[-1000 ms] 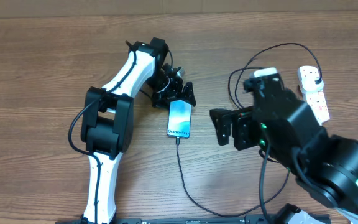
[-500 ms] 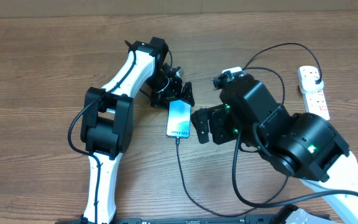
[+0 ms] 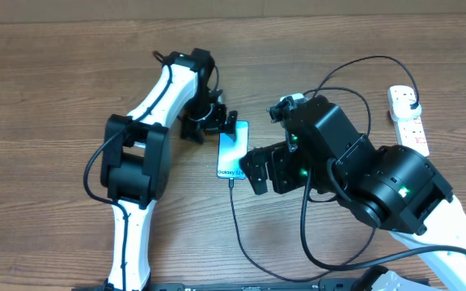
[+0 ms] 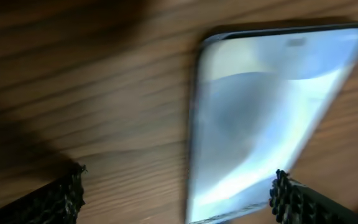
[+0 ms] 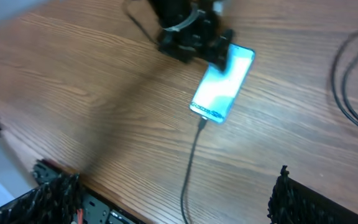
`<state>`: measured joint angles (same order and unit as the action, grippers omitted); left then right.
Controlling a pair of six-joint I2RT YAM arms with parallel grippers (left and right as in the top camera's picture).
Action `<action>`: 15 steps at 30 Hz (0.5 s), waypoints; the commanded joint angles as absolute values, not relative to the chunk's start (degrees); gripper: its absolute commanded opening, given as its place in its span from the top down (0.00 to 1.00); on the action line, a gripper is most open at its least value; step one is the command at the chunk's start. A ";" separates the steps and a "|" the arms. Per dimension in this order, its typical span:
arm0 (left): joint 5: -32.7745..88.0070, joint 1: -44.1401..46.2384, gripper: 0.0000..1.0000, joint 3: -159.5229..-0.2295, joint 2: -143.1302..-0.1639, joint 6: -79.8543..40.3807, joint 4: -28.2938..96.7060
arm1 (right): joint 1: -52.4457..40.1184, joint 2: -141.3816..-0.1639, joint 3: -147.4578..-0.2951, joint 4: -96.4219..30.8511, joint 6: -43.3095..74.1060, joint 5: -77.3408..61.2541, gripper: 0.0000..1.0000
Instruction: Plug charger to phone and switch on socket
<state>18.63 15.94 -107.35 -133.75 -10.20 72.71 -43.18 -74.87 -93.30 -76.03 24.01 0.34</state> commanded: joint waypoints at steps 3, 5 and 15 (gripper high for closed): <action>8.93 14.81 0.00 -105.93 -123.04 -10.79 74.00 | -35.73 -74.61 -93.27 -82.98 39.57 16.08 0.00; 8.58 14.83 0.00 -105.93 -118.19 -10.79 73.93 | -31.53 -74.63 -93.27 -85.01 42.04 19.20 0.00; -7.38 22.55 0.00 -105.89 -86.56 -11.25 74.13 | -0.05 -79.59 -93.27 -82.02 42.22 19.18 0.00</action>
